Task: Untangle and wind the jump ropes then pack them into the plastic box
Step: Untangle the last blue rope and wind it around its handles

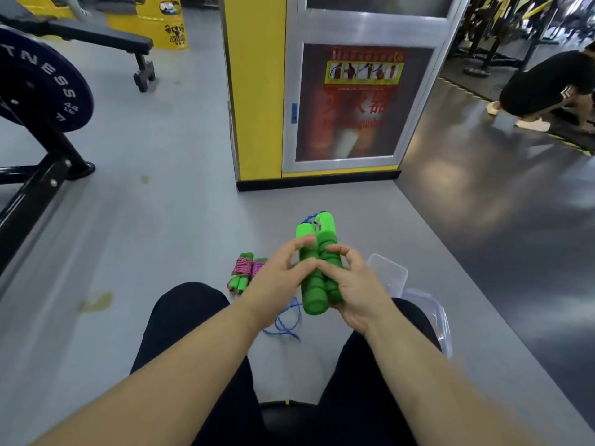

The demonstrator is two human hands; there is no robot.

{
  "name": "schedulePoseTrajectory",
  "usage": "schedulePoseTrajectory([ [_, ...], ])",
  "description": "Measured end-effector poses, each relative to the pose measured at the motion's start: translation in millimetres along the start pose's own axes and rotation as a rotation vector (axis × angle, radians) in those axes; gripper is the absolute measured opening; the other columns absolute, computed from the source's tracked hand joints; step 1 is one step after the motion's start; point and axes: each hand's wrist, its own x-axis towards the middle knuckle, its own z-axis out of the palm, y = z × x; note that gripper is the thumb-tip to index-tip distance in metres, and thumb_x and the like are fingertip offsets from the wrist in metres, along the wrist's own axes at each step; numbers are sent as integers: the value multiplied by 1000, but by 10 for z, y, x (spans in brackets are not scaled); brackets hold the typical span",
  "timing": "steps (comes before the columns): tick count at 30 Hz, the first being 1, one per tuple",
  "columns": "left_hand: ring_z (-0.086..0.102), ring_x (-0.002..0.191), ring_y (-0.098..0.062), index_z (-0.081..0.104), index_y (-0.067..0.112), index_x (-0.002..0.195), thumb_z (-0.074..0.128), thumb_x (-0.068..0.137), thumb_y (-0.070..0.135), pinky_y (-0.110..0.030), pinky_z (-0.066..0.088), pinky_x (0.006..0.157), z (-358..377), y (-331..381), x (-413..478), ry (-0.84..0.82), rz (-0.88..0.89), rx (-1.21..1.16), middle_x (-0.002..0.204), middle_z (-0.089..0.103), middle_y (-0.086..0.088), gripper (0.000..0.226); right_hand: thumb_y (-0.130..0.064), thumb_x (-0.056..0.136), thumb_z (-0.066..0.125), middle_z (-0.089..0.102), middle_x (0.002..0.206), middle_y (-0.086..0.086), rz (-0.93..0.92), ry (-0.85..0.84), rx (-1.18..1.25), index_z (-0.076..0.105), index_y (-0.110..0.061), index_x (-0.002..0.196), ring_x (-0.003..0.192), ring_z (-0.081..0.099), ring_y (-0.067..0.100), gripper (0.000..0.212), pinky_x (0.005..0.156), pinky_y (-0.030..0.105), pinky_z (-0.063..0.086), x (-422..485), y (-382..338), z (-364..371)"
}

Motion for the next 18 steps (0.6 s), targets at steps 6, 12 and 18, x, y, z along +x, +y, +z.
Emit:
schedulePoseTrajectory([
  [6,65,103,-29,57,7,123,57,92,27,-43,51,92,47,-347,20,234,-410,-474,117,65,-16,38,0,87,58,63,106,8,-118,57,0,52,-20,102,90,64,19,26,77,42,56,-155,437,98],
  [12,70,67,-19,65,14,92,44,98,33,-30,56,62,24,-497,-1,201,-410,-441,78,73,-7,30,-7,94,49,62,113,6,-54,-13,-88,52,-23,105,101,62,19,19,84,34,54,-260,707,44],
  [18,69,73,-22,56,5,109,59,89,13,-34,58,62,-41,-535,34,76,-370,-361,89,67,-12,21,-11,99,38,61,113,-6,-43,-110,-227,50,-31,108,103,60,3,25,78,15,51,-205,693,-35],
])
